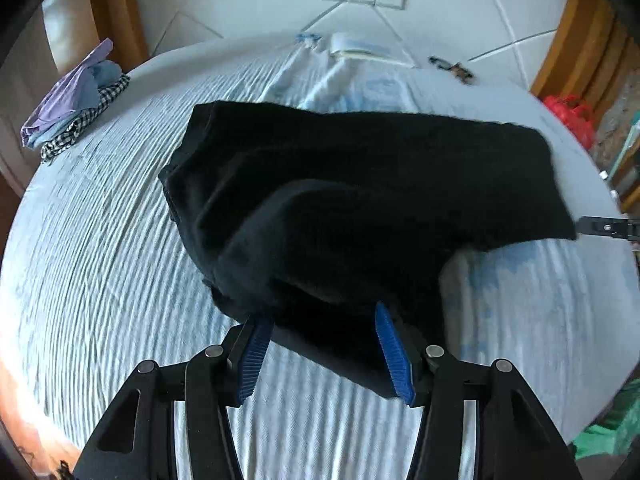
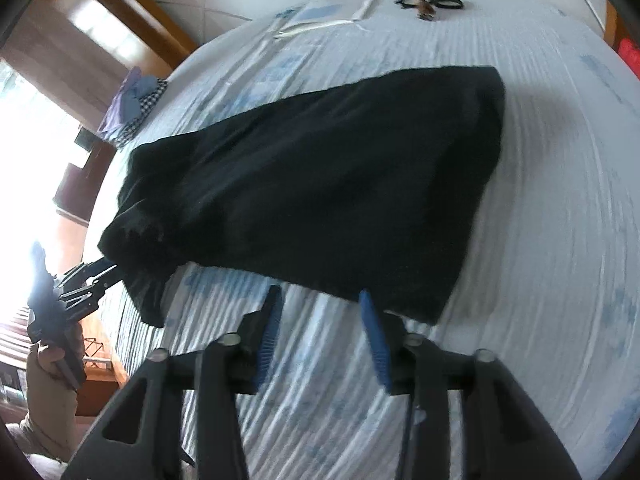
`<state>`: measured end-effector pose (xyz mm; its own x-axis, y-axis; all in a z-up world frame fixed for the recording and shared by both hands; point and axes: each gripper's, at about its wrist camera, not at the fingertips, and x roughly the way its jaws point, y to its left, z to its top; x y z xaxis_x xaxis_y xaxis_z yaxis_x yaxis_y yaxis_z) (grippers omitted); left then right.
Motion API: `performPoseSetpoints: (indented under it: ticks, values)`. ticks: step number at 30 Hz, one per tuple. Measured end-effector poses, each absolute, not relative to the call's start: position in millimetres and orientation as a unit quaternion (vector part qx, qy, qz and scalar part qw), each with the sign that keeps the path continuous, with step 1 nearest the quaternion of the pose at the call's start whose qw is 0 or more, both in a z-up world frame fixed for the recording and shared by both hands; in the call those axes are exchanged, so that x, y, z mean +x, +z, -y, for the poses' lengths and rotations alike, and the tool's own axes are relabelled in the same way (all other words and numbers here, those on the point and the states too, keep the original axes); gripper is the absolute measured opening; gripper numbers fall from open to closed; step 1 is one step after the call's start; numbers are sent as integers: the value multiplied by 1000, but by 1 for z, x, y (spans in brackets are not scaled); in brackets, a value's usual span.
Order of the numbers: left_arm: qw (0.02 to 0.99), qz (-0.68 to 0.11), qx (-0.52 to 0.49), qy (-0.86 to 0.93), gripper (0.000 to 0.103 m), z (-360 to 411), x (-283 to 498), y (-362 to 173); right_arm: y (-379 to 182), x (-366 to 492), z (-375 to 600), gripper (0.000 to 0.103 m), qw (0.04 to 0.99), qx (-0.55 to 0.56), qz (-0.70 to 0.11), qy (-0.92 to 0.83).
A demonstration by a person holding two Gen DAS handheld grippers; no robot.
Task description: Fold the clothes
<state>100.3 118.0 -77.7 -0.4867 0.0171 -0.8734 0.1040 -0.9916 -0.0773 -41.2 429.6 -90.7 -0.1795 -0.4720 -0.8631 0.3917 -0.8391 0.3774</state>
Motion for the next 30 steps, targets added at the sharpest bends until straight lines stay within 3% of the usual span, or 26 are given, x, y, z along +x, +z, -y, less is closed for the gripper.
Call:
performPoseSetpoints:
  ticks: [2,9,11,12,14,15,18,25,30]
  values:
    - [11,-62,502,-863,56,-118,109,-71,-89,-36,-421,59,287,568,18,-771]
    - [29,-27,513,-857,60,-127,88,-86,-104,-56,-419,61,213,567,-16,-796]
    - [36,-20,519,-854,60,-128,77,-96,-110,-64,-424,78,199,575,-6,-793]
    - [39,-19,521,-852,60,-129,72,-101,-113,-68,-426,80,194,578,-3,-792]
    - [44,-27,529,-847,48,-127,62,-109,-116,-75,-428,81,186,582,-1,-791]
    - [45,-35,529,-846,27,-126,58,-108,-118,-77,-429,81,186,585,2,-789]
    - [38,-84,519,-850,9,-117,57,-87,-119,-82,-432,81,189,592,8,-784]
    - [-19,-213,471,-856,8,-100,98,11,-122,-89,-435,93,200,603,16,-772]
    - [10,-208,516,-831,11,-101,127,2,-124,-88,-428,103,214,603,0,-768]
